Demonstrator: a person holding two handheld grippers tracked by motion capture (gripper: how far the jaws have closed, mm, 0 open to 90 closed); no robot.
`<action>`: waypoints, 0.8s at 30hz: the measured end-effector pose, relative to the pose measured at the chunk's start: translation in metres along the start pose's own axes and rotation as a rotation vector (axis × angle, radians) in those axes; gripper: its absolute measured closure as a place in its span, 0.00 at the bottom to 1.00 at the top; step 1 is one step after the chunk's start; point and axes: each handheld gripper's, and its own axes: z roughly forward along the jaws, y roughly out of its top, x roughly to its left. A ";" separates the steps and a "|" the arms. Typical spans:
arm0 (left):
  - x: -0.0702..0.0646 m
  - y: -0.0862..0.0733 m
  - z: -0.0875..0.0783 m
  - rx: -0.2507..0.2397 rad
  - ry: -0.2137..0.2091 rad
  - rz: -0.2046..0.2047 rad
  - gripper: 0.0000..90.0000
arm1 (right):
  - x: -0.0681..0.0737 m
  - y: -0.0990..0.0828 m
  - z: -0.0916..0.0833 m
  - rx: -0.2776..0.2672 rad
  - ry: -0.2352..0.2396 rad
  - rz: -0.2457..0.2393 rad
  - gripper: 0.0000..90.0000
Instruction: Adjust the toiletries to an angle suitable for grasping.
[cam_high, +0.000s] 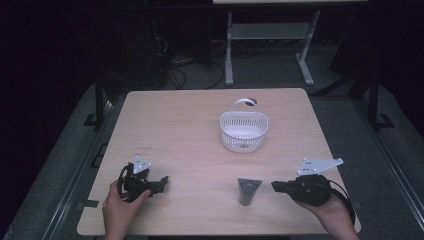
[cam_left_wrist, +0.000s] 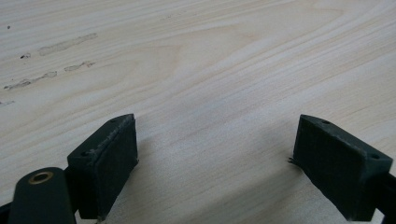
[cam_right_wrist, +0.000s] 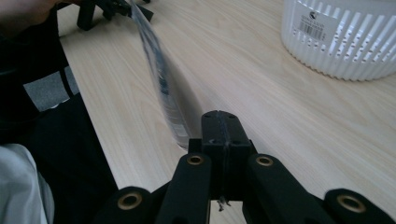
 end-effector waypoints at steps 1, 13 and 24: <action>0.000 0.000 0.000 0.000 0.000 0.000 0.14 | 0.001 0.001 0.000 -0.002 0.003 -0.003 1.00; 0.000 0.000 0.000 0.002 -0.001 0.001 0.14 | 0.013 0.013 -0.002 -0.032 0.048 -0.033 1.00; 0.000 0.000 0.000 0.002 0.000 0.000 0.14 | 0.020 0.020 -0.002 -0.047 0.066 -0.055 1.00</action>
